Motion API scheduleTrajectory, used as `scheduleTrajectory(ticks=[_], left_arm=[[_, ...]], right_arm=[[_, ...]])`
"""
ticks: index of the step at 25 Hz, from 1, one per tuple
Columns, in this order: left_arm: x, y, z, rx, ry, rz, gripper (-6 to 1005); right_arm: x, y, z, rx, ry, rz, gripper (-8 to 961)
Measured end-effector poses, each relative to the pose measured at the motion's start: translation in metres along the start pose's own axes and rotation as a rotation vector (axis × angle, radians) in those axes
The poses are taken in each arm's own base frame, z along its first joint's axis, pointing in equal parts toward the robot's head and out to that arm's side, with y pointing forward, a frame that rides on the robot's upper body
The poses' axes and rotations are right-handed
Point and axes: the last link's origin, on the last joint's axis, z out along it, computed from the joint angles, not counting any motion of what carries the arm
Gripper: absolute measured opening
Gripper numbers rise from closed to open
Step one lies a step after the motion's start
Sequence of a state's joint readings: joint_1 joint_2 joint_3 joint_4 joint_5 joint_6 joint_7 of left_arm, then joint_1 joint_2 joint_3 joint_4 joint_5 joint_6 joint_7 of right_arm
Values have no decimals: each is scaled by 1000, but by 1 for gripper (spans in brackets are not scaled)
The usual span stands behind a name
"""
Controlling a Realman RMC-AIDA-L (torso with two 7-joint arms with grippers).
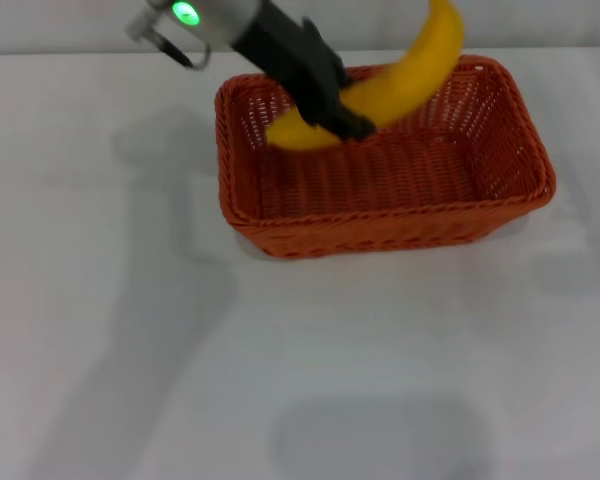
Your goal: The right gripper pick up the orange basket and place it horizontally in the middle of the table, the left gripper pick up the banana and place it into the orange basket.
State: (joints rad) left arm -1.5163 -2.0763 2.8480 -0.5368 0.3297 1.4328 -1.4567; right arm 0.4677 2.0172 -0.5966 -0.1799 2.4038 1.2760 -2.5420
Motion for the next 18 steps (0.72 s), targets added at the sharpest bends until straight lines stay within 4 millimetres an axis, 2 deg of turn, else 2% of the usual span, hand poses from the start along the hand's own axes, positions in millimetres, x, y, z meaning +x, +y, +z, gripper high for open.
scheduleTrajectory(ticks=[1,2,5,10,13,16,18], left_arm=[[0,0,0,0,0,0,498],[-6,0,12,9,-33,13,498],[-13,2,19,8,-56,25,499],[-18,-2,16,33,-14,-4,500],[-23,-11,6,92,67,-59,707],[-33,-22,-9,177,182,-140,757],[-43,-31,-24,253,319,-235,790]], right_arm=[[0,0,-1,1,0,6,873],[0,-1,-2,2,1,9,873],[0,-4,-5,10,4,20,873],[-1,-9,-10,26,-2,20,873],[-1,-9,-11,28,-3,20,873],[-1,-9,-11,28,-3,20,873],[-1,-9,-11,28,-4,20,873]])
